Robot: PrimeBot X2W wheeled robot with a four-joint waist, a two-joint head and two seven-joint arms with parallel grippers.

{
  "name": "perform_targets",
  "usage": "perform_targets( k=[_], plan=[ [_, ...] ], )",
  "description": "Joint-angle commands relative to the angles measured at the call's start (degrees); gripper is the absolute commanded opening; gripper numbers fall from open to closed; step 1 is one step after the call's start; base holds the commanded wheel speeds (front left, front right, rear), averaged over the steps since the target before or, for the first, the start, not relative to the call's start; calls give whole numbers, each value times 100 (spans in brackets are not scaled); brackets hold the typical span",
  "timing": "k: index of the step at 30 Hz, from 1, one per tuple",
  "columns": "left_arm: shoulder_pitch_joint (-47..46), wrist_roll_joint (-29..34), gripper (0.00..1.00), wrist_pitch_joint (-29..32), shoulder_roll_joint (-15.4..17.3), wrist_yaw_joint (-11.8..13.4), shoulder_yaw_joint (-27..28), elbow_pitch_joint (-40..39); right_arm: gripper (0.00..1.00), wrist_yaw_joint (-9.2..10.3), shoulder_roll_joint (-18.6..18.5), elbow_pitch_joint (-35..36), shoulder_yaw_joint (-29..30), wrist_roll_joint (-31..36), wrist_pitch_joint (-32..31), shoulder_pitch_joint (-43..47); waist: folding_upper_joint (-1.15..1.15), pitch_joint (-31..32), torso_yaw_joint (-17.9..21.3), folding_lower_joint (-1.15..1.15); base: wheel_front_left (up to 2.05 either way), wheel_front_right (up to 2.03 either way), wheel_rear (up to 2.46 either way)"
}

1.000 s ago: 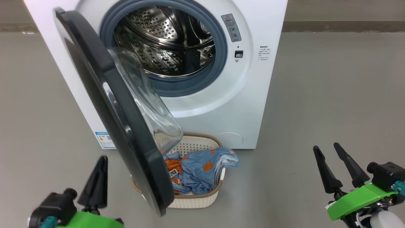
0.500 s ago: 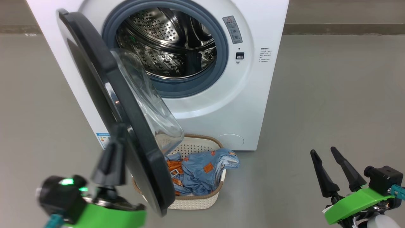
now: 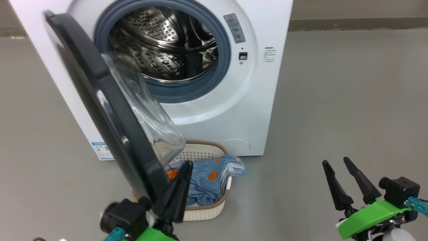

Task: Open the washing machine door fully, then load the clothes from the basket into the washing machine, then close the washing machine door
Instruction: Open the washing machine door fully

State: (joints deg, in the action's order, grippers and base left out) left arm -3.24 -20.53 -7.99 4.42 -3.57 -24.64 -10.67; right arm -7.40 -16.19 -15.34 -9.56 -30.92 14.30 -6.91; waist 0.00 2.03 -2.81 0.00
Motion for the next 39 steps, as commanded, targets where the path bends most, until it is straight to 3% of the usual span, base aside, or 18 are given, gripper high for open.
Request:
perform_targets(
  k=[1,12,22,39],
  plan=[
    [-90,-100,0,-12,-12,-16,142,22,100,-9,-49,128,-122,-38,70,-93,0,-27,71,0,0,0,0],
    [-191,-416,0,-369,-83,24,212,1311,100,-9,-48,118,-114,-32,70,-93,0,-102,243,0,0,0,0],
    [-442,-577,0,-589,-119,204,401,1936,100,-9,-16,78,-99,-3,70,-96,0,-102,157,0,0,0,0],
    [-246,-584,0,-641,143,329,668,1892,100,-9,50,18,-140,-42,70,-71,0,-96,-404,0,0,0,0]
  ],
)
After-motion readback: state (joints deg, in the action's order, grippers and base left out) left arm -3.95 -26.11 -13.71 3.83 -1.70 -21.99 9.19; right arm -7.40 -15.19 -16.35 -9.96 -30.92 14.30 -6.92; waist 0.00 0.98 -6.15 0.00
